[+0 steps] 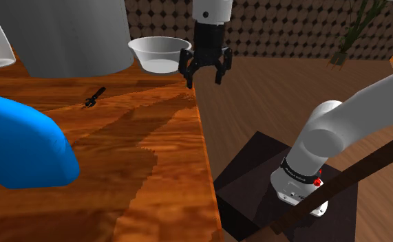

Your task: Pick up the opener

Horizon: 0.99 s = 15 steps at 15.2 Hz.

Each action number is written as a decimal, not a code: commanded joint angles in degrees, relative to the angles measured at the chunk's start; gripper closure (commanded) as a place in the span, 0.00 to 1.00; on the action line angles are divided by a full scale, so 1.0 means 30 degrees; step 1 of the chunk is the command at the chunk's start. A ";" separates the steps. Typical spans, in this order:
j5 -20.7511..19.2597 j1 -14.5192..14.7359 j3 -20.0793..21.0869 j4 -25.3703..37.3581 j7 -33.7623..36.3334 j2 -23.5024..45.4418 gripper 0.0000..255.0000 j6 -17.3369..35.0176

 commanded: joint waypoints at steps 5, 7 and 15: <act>0.0016 -0.0766 0.2751 0.3247 0.5103 0.3311 0.00 0.0996; -0.0416 -0.1045 0.3691 0.4579 0.6870 0.4690 0.00 0.1274; -0.5042 -0.0647 0.6978 1.1353 1.4801 1.1965 0.00 0.1410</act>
